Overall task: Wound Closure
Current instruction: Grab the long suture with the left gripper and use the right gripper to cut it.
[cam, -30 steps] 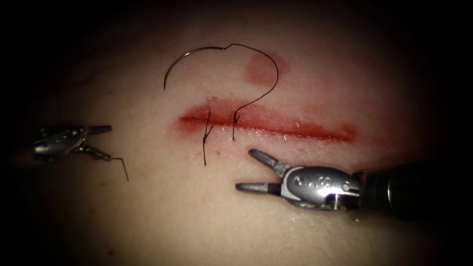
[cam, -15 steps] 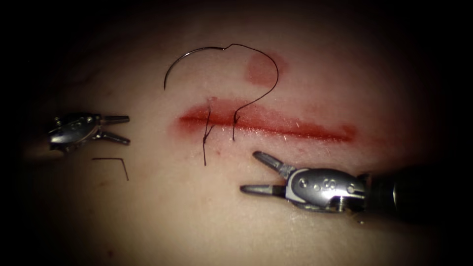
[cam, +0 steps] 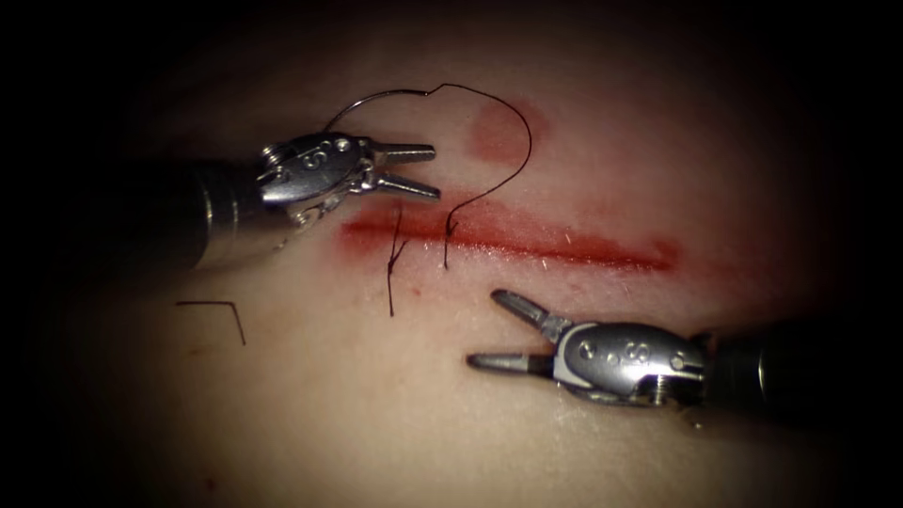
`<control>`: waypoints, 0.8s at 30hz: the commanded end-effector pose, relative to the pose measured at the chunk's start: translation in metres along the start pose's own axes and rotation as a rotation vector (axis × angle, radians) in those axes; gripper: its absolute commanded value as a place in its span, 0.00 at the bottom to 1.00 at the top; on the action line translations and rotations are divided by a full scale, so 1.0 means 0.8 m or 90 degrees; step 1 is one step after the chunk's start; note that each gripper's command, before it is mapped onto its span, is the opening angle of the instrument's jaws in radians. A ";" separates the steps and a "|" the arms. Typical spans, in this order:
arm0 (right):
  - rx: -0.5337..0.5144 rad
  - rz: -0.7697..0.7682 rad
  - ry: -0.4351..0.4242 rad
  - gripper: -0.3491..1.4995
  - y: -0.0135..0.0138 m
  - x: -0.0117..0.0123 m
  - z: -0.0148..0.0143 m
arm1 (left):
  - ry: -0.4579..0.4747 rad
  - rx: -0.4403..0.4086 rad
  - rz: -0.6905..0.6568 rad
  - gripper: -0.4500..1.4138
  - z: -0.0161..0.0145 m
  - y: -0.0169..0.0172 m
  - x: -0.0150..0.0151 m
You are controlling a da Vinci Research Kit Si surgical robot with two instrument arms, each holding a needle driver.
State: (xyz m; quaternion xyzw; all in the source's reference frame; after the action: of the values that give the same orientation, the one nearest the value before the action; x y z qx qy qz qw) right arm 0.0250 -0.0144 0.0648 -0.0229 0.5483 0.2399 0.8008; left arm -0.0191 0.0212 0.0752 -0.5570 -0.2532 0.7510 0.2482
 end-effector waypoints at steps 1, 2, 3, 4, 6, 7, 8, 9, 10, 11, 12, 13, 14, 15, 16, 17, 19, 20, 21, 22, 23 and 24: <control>0.003 0.001 -0.003 0.99 -0.0009 -0.0009 0.0006 | -0.004 -0.001 -0.008 0.49 0.0023 -0.0006 -0.0005; 0.001 0.001 -0.003 0.99 -0.0009 -0.0009 0.0005 | -0.005 -0.001 -0.013 0.49 0.0034 -0.0008 -0.0006; 0.002 -0.001 -0.009 0.99 -0.0011 -0.0011 0.0004 | -0.011 0.000 -0.031 0.49 0.0054 -0.0012 -0.0009; 0.004 -0.003 -0.016 0.99 -0.0013 -0.0013 0.0002 | -0.019 0.003 -0.041 0.49 0.0076 -0.0015 -0.0016; 0.003 -0.004 -0.018 0.99 -0.0014 -0.0015 0.0001 | -0.024 0.005 -0.060 0.49 0.0090 -0.0017 -0.0020; 0.004 -0.005 -0.022 0.99 -0.0015 -0.0017 -0.0001 | -0.028 0.007 -0.069 0.49 0.0099 -0.0019 -0.0024; 0.003 -0.002 -0.024 0.99 -0.0015 -0.0018 -0.0004 | -0.031 0.009 -0.078 0.49 0.0107 -0.0022 -0.0026; 0.002 0.000 -0.027 0.99 -0.0016 -0.0020 -0.0007 | -0.033 0.011 -0.084 0.49 0.0116 -0.0025 -0.0029; 0.000 0.003 -0.030 0.99 -0.0016 -0.0021 -0.0009 | -0.034 0.014 -0.092 0.49 0.0126 -0.0030 -0.0032; 0.001 0.002 -0.034 0.99 -0.0015 -0.0023 -0.0013 | -0.034 0.016 -0.094 0.49 0.0133 -0.0035 -0.0034; -0.002 0.005 -0.039 0.99 -0.0015 -0.0026 -0.0022 | -0.037 0.020 -0.098 0.49 0.0146 -0.0047 -0.0038; -0.002 0.005 -0.039 0.99 -0.0015 -0.0026 -0.0022 | -0.037 0.020 -0.098 0.49 0.0146 -0.0047 -0.0038; -0.007 0.009 -0.044 0.99 -0.0013 -0.0029 -0.0031 | -0.037 0.027 -0.104 0.49 0.0154 -0.0059 -0.0040; -0.007 0.009 -0.044 0.99 -0.0013 -0.0029 -0.0031 | -0.037 0.027 -0.104 0.49 0.0154 -0.0059 -0.0040; -0.010 0.009 -0.046 0.99 -0.0013 -0.0030 -0.0038 | -0.037 0.030 -0.103 0.49 0.0157 -0.0064 -0.0042; -0.012 0.009 -0.048 0.99 -0.0012 -0.0031 -0.0042 | -0.037 0.032 -0.101 0.49 0.0161 -0.0070 -0.0043; -0.019 0.010 -0.052 0.99 -0.0011 -0.0033 -0.0053 | -0.037 0.035 -0.102 0.49 0.0168 -0.0081 -0.0048; -0.019 0.010 -0.052 0.99 -0.0011 -0.0033 -0.0053 | -0.037 0.035 -0.102 0.49 0.0168 -0.0081 -0.0048; -0.019 0.009 -0.054 0.99 -0.0010 -0.0033 -0.0056 | -0.037 0.040 -0.101 0.49 0.0169 -0.0084 -0.0049; -0.017 0.009 -0.055 0.99 -0.0010 -0.0033 -0.0058 | -0.041 0.046 -0.100 0.49 0.0171 -0.0089 -0.0052; -0.017 0.009 -0.055 0.99 -0.0010 -0.0033 -0.0058 | -0.043 0.048 -0.099 0.48 0.0170 -0.0091 -0.0053; -0.017 0.009 -0.056 0.99 -0.0011 -0.0033 -0.0057 | -0.044 0.056 -0.098 0.47 0.0169 -0.0096 -0.0055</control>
State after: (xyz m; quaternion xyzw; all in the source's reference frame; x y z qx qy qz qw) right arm 0.0200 -0.0167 0.0646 -0.0214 0.5094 0.2535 0.8221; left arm -0.0298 0.0227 0.0860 -0.4988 -0.2728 0.7579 0.3199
